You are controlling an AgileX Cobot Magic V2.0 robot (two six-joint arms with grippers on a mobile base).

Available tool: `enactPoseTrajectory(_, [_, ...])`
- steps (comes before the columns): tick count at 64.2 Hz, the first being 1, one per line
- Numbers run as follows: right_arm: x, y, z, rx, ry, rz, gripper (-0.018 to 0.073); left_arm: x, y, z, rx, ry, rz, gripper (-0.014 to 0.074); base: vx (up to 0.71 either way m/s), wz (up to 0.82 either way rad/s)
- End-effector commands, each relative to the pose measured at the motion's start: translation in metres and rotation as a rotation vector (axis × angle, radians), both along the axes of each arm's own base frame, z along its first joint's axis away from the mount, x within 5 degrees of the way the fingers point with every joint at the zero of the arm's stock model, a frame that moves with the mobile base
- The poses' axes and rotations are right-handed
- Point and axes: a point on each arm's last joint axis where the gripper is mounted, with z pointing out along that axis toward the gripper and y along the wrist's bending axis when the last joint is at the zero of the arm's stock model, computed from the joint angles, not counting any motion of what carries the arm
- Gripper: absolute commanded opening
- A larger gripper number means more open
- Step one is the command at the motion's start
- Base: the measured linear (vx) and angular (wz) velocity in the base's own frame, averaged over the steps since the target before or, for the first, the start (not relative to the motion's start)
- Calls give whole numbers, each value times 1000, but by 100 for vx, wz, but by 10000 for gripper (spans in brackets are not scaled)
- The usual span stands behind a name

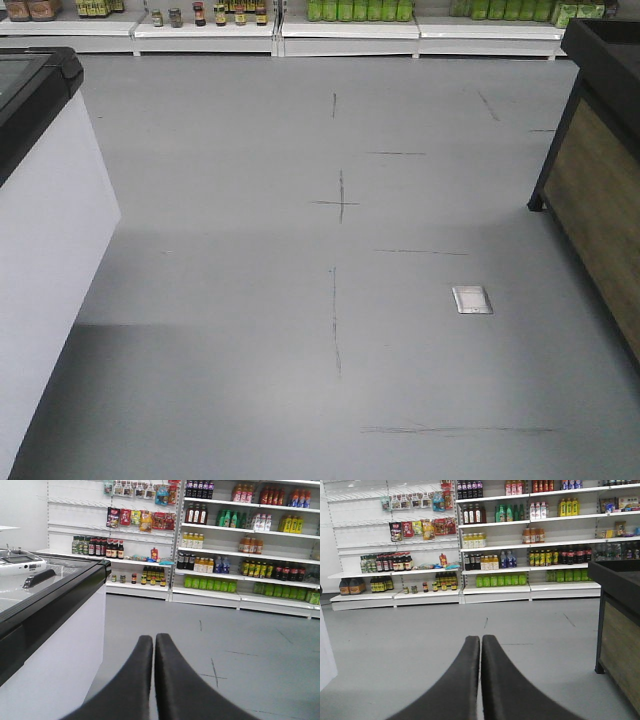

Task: Pick three apples into basket with both arms
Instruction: 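Drive the base forward across the floor toward the produce tables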

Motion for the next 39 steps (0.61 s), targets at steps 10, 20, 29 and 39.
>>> enactPoseTrajectory(10, [-1, 1, 3, -15, -75, 3, -4, -2, 0, 6, -6, -81, -2, -6, 0, 0])
enactPoseTrajectory(20, [-1, 1, 3, -15, -75, 3, -4, -2, 0, 6, -6, -81, -2, -6, 1, 0])
enactPoseTrajectory(29, [-1, 1, 3, -15, -75, 3, -4, -2, 0, 6, -6, -81, -2, -6, 4, 2])
enactPoseTrajectory(39, [-1, 1, 3, -15, -75, 3, -4, -2, 0, 6, -6, -81, -2, -6, 7, 4])
